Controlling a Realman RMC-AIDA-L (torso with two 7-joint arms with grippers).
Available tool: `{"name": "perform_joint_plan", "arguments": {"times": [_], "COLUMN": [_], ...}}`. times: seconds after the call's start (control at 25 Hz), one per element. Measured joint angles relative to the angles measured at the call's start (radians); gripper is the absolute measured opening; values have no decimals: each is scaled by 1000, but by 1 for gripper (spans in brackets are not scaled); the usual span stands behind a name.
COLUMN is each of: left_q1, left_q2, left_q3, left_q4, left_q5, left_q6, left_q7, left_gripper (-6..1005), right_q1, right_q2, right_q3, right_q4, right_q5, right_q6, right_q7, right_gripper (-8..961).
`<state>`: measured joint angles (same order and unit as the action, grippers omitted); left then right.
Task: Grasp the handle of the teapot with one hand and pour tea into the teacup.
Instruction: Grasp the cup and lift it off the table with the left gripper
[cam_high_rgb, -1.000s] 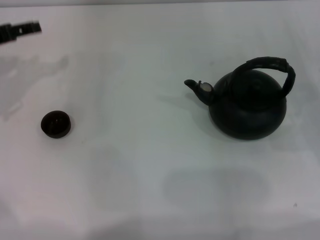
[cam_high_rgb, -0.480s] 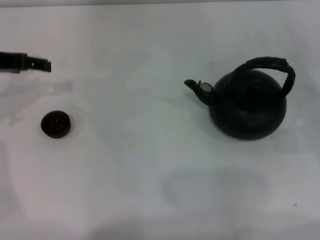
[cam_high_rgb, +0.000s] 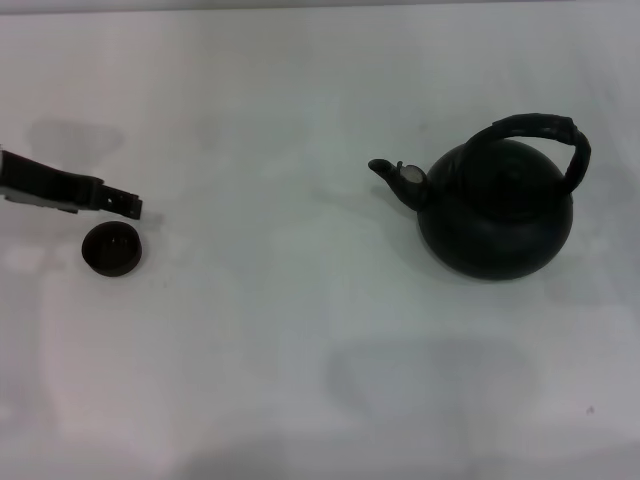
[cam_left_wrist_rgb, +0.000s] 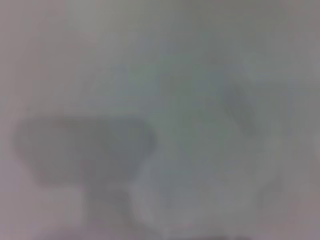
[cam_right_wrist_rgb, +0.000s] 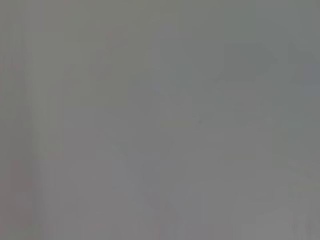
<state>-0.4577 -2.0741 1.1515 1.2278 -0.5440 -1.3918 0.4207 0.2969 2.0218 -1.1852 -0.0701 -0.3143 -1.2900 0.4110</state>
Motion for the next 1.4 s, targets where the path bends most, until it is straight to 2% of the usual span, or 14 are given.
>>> {"name": "perform_joint_plan", "arguments": {"times": [0.48,0.8,1.4], "left_q1": [-29,-56,-92], "left_q2": [1,3,1], "left_q3": [76,79,79], "left_q4": [-11,-8,-64], "left_q5": [1,78,84], "left_q6": [-67,-131,-131], "left_q7": [-36,-58,-50], "left_gripper": [883,882,879], "right_q1": [-1,-5,-4], "right_q2": [0,-1,-3], "right_q3": [1,1,3], "right_q4": [-2,-6,-7], "right_q5": [0,0,1], "right_q6": [-1,-2,7], "right_q7": [0,0,-2], "right_gripper": [830,830,829]}}
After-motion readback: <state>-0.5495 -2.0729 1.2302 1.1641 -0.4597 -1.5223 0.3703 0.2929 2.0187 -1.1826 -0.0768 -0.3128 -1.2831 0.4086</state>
